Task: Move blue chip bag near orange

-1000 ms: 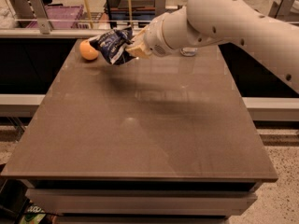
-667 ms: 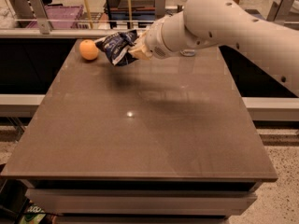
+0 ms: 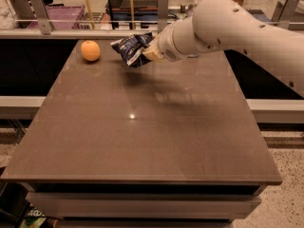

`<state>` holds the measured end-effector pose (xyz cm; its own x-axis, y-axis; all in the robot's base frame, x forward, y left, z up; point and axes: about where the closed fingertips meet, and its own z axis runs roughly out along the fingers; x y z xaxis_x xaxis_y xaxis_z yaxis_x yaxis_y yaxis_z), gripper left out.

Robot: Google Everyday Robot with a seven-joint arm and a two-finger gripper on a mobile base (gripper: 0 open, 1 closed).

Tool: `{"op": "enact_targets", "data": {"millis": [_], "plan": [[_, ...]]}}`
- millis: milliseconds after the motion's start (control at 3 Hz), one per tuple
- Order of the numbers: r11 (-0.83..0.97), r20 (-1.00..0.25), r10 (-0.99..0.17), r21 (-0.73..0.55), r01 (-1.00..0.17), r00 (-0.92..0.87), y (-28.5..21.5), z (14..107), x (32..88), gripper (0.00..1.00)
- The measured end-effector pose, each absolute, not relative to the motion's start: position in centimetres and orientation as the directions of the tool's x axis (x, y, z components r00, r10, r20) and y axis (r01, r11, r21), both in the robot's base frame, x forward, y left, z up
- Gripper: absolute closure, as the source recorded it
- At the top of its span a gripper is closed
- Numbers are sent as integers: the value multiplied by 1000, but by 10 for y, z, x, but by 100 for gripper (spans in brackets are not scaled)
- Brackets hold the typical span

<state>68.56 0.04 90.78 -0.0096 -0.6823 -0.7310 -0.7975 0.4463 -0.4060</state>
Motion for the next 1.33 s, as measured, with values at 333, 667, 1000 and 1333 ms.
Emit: {"op": "enact_targets", "data": {"millis": [333,667,1000,1333], "plan": [[451,-722,-692,-413,-791,-18,-6,906,700,100],[438,-716,-698,-417,-797,-10,-4,906,716,100],[420,-715,-699,-415,-807,4,3,905,729,100],[400,-721,-693,-405,-822,18,15,900,737,100]]}}
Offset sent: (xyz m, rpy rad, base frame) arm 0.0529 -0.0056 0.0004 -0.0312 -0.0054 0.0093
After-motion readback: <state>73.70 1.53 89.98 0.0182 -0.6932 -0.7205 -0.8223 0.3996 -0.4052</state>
